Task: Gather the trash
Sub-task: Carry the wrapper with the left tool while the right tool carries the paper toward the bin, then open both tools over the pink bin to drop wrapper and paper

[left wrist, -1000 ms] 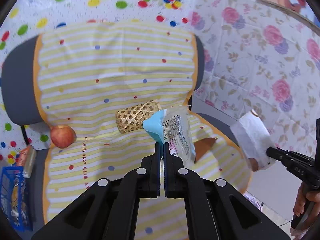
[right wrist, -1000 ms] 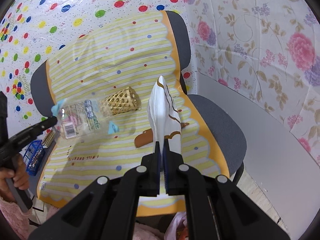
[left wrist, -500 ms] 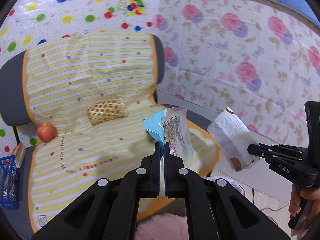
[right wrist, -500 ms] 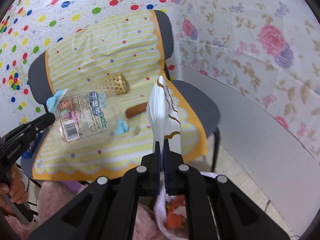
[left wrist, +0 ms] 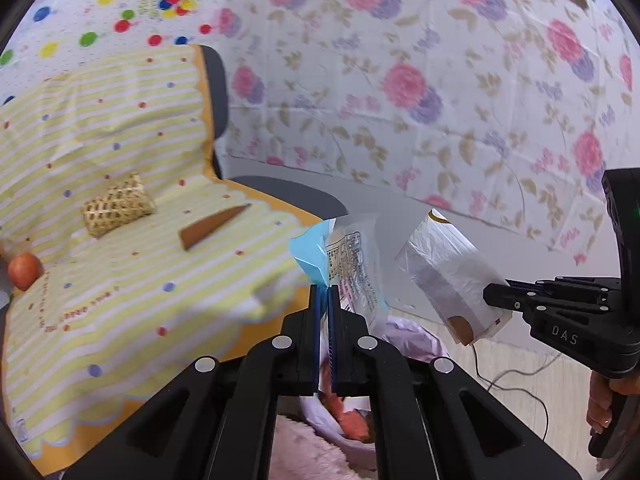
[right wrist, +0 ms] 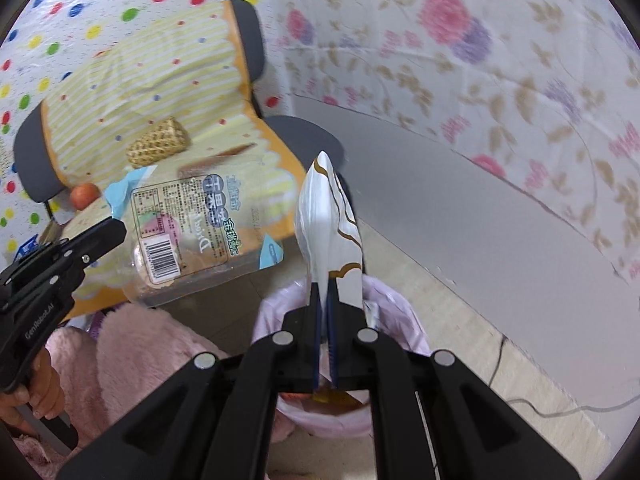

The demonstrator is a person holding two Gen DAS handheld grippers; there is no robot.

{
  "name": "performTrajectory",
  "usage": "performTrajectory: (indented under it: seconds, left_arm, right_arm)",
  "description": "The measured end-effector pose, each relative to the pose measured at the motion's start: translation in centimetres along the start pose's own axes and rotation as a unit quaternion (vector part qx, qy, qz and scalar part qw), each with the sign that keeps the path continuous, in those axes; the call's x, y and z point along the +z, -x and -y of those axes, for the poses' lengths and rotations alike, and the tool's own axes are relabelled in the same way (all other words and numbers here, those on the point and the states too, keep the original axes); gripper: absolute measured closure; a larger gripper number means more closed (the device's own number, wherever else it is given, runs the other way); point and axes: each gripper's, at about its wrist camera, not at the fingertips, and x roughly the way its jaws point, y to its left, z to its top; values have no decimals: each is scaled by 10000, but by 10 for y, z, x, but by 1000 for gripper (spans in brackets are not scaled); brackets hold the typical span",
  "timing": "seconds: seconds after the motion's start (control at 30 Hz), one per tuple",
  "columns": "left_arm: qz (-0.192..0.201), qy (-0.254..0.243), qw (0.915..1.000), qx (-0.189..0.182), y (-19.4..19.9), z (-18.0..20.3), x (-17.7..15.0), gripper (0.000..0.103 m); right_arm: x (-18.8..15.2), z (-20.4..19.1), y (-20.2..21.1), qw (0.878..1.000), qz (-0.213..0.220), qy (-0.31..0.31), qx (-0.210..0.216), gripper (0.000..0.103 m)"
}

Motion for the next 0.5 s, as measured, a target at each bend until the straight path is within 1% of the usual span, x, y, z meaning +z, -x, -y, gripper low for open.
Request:
performTrajectory:
  seconds: [0.1, 0.3, 0.43, 0.47, 0.5]
  left_arm:
    - [-200, -57, 9998, -54, -15, 9, -8, 99]
    - [-598, -77, 9981, -138, -46, 17, -19, 98]
    - [-722, -88, 9973, -116, -63, 17, -19, 98]
    - [-738, -83, 9971, -139, -67, 16, -18, 97]
    - [-759, -97, 9970, -138, -71, 17, -17, 93]
  right_arm:
    - [-12, 12, -4, 9998, -88, -120, -128, 99]
    - [-27, 26, -29, 9987, -377, -282, -174, 99]
    - [-29, 31, -50, 9977, -541, -393, -127, 99]
    - [-29, 31, -53, 9976, -551, -399, -121, 99]
    - [-28, 32, -58, 9976, -560, -406, -101, 99]
